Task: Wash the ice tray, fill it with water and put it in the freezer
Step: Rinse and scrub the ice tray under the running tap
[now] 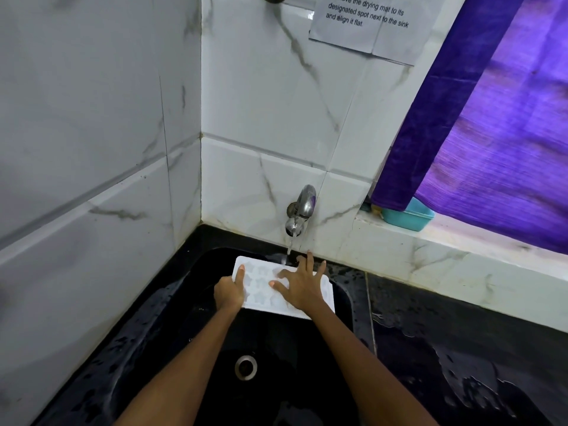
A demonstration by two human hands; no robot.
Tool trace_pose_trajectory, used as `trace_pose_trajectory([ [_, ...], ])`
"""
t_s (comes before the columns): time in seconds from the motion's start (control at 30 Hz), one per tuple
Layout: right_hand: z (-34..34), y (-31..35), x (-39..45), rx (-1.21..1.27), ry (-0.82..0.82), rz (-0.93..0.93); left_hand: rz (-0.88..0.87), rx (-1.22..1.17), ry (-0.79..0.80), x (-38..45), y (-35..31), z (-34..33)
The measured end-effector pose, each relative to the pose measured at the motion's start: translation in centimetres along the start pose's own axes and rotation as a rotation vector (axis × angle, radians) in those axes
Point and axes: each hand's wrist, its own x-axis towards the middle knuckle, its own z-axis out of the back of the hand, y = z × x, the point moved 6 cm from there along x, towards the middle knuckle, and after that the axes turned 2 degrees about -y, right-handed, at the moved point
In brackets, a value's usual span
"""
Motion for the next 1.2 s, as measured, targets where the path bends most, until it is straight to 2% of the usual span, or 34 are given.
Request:
trace_pose_trajectory([
  [0.2, -0.4, 0.5, 0.0, 0.110, 0.008, -0.031, 0.038, -0.011, -0.002, -0.2, 0.4, 0.1],
  [0.33, 0.1, 0.5, -0.1, 0.022, -0.005, -0.047, 0.014, -0.019, 0.003, -0.5, 0.2, -0.3],
  [0.43, -0.1, 0.3, -0.3, 0.169, 0.026, -0.005, 0.036, -0.017, -0.013, -0.5, 0.5, -0.2],
  [0.5, 0.2, -0.9, -0.5, 0.235, -0.054, -0.011, 0.041, -0.009, -0.021, -0.1, 0.7, 0.3],
  [0.6, 0.3, -2.0, -1.1, 0.142, -0.172, -0.055, 0.042, -0.034, -0.022, 0.1, 1.0, 0.3],
  [0.67, -0.2, -1.7, -1.2, 0.088, -0.125, -0.085, 0.019, -0.034, -0.009, -0.1, 0.8, 0.1],
  [0.77, -0.3, -1.5, -1.0, 0.161, -0.059, -0.092, 0.036, -0.021, -0.030, 0.2, 1.2, 0.8],
  [0.9, 0.0, -1.5, -0.8, 0.025, -0.036, -0.113, -0.007, 0.019, -0.028, 0.3, 1.3, 1.0],
  [1.03, 0.0, -0.7, -0.8, 0.099, -0.036, -0.098, 0.021, 0.005, -0.046, 0.5, 1.5, 1.6],
  [1.2, -0.4, -0.4, -0.8, 0.037, -0.016, -0.114, -0.001, 0.017, -0.033, 0.2, 1.6, 1.6],
])
